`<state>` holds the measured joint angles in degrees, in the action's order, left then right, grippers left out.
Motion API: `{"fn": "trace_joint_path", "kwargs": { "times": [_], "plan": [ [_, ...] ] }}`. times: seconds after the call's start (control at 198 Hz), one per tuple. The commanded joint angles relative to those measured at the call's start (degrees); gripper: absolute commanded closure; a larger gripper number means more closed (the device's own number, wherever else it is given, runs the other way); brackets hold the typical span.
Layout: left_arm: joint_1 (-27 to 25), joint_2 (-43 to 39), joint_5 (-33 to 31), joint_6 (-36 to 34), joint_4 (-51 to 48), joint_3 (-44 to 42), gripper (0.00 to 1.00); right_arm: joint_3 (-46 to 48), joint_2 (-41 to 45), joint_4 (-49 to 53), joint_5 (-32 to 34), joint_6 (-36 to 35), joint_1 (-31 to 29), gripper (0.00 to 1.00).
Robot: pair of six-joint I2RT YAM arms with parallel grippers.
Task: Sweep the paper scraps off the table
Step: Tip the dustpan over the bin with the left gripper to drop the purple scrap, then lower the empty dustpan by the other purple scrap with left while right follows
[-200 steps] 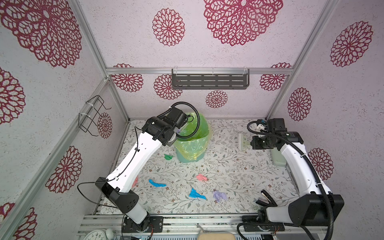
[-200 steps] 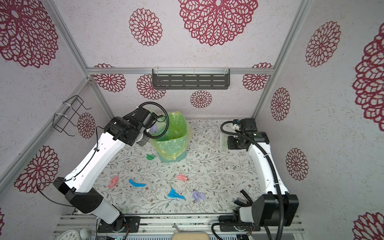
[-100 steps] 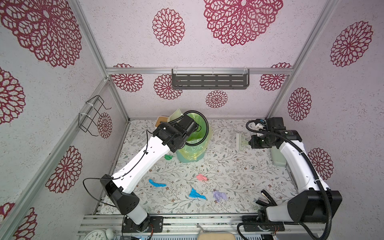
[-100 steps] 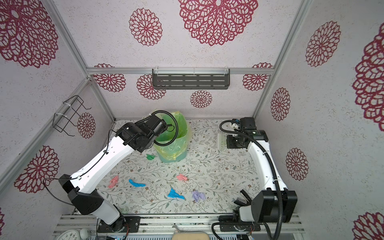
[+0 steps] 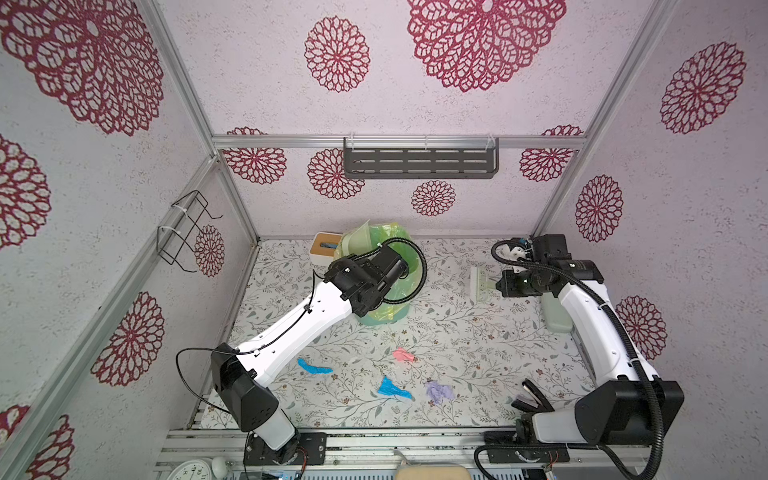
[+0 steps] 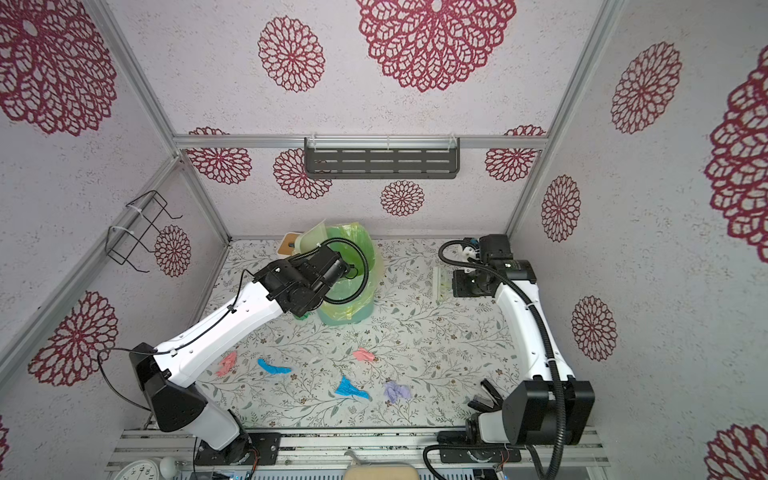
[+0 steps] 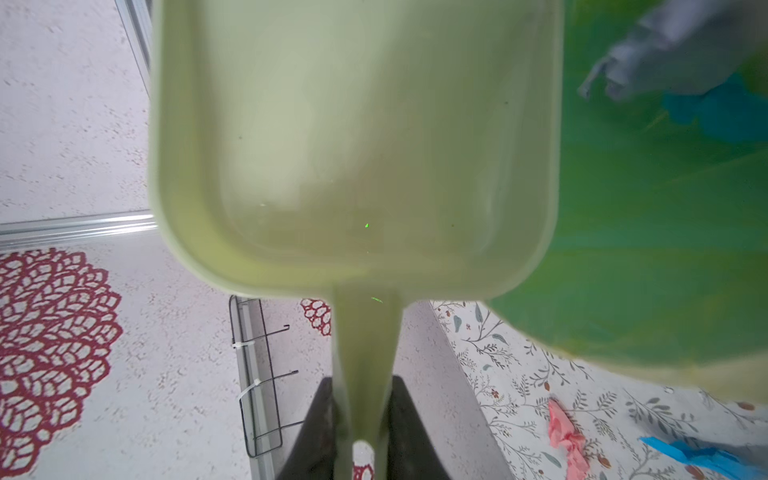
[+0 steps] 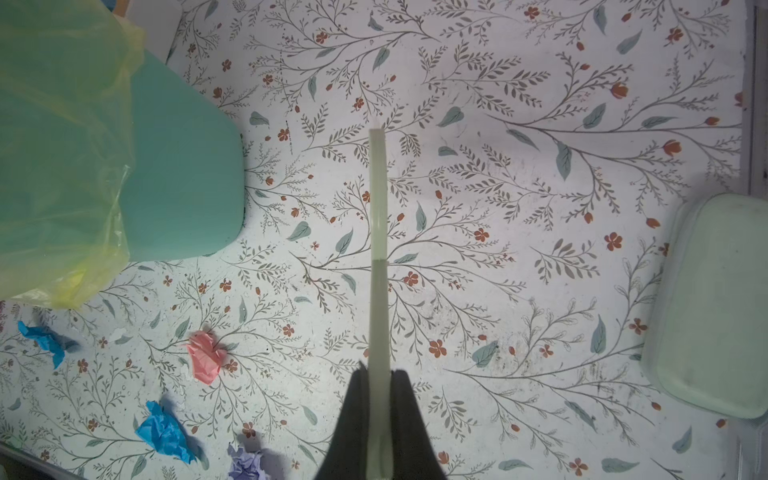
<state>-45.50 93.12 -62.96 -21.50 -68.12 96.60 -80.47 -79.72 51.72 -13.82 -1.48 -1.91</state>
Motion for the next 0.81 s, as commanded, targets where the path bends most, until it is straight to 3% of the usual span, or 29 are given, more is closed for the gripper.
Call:
{"fn": "trace_joint_path", "kwargs": {
  "times": [0.0, 0.418, 0.801],
  "plan": [
    [-1.21, -2.63, -3.92, -4.25, 6.11, -1.76, 0.90, -1.45, 0.10, 0.51, -1.46, -0.19, 0.24, 1.00],
    [-0.87, -3.26, -3.79, -2.35, 5.59, 0.47, 0.91, -0.77, 0.43, 0.57, -2.03, 0.21, -0.32, 1.00],
    [-1.75, -3.29, 8.24, 6.83, 0.58, 12.47, 0.91, 4.52, 4.58, 2.41, -3.77, 1.39, -2.33, 1.00]
  ]
}}
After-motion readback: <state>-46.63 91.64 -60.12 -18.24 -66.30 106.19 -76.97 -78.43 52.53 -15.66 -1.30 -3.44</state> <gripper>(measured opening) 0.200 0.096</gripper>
